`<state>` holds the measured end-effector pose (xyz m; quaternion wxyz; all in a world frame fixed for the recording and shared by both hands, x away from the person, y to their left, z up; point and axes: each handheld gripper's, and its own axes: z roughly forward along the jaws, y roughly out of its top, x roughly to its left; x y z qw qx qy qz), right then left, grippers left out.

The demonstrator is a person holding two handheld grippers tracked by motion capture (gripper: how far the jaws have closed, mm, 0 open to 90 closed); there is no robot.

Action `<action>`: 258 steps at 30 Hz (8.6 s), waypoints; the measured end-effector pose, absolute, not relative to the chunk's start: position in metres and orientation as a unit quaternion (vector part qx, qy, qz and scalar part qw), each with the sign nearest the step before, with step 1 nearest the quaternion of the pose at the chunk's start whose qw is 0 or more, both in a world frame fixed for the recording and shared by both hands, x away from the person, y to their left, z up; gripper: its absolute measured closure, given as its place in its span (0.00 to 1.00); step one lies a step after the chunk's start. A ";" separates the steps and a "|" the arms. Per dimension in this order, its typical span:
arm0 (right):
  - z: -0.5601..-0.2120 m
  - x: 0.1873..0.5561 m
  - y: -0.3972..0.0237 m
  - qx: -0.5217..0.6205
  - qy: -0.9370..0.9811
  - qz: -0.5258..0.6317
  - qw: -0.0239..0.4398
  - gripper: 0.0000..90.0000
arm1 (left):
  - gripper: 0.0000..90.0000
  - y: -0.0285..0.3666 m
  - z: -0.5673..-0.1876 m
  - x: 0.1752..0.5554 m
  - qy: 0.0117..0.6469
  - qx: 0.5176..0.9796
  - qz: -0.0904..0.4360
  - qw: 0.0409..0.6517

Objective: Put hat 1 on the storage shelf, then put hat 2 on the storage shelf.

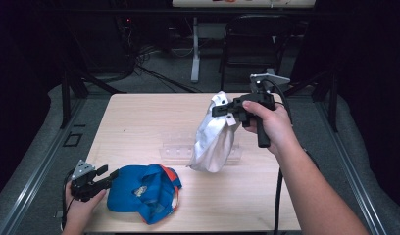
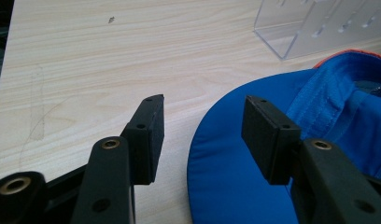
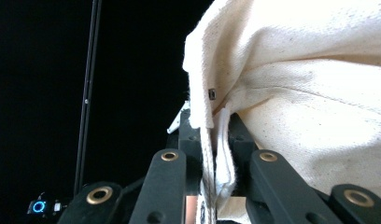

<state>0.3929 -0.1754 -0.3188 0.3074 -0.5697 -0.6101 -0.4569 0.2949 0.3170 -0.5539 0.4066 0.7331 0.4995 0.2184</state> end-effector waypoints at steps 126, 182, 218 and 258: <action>-0.373 0.434 -0.124 -0.581 -0.649 -0.432 0.236 0.72 | 0.91 0.154 -0.528 0.345 0.373 0.794 0.206 0.433; -0.542 0.288 -0.193 -0.559 -0.697 -0.450 -0.004 0.60 | 0.49 0.282 -0.545 0.295 0.448 0.782 0.222 0.371; -0.586 0.311 -0.060 -0.508 -0.725 -0.404 0.231 0.66 | 0.49 0.280 -0.549 0.288 0.442 0.785 0.226 0.369; -0.538 0.304 -0.165 -0.547 -0.672 -0.428 0.257 0.87 | 0.49 0.279 -0.550 0.289 0.444 0.784 0.227 0.370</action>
